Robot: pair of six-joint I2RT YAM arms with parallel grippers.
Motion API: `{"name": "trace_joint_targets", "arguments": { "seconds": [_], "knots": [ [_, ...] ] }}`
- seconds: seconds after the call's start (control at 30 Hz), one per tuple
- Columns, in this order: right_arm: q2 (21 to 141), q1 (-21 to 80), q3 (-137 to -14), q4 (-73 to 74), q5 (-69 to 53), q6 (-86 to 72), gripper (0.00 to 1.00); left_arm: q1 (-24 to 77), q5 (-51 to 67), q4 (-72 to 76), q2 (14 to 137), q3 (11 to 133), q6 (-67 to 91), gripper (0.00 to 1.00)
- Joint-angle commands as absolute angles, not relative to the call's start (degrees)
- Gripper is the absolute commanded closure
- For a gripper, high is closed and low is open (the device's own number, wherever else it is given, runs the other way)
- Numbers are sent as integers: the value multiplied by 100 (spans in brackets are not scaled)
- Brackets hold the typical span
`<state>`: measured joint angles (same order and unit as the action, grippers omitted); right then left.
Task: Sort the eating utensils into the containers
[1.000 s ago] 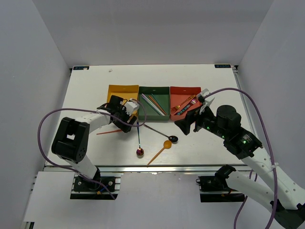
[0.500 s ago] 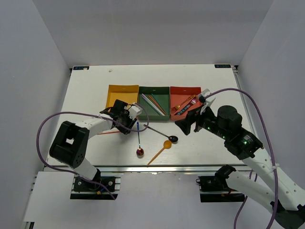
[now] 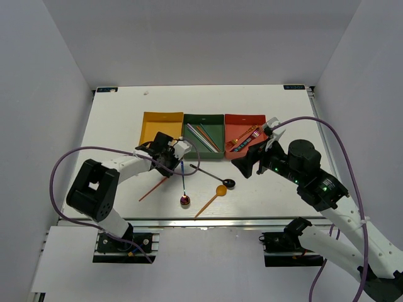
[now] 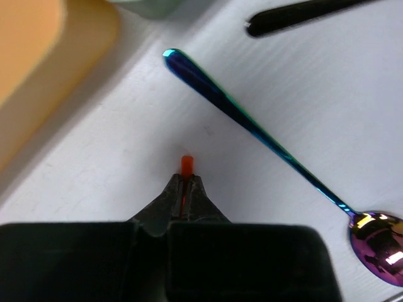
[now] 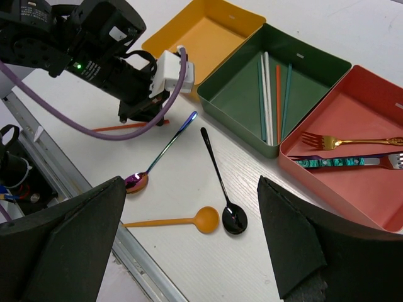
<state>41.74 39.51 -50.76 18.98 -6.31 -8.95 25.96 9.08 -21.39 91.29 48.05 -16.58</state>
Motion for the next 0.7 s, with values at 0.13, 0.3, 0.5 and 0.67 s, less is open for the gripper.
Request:
{"name": "trace_joint_targets", "arguments": {
  "seconds": [0.13, 0.3, 0.5, 0.67],
  "knots": [
    [4245, 3973, -5379, 1749, -563, -984, 11, 3076, 1098, -3488, 8913, 5158, -1626, 100],
    [4385, 3973, -5589, 1810, -422, -1028, 11, 3164, 1064, -3639, 8456, 5431, -1433, 100],
    [4544, 3973, -5739, 1837, -211, -1160, 11, 3164, 1037, -3726, 7990, 5809, -1213, 100],
    [4553, 3973, -5941, 2003, 403, -1292, 11, 3164, 1256, -3306, 7866, 6371, -618, 100]
  ]
}}
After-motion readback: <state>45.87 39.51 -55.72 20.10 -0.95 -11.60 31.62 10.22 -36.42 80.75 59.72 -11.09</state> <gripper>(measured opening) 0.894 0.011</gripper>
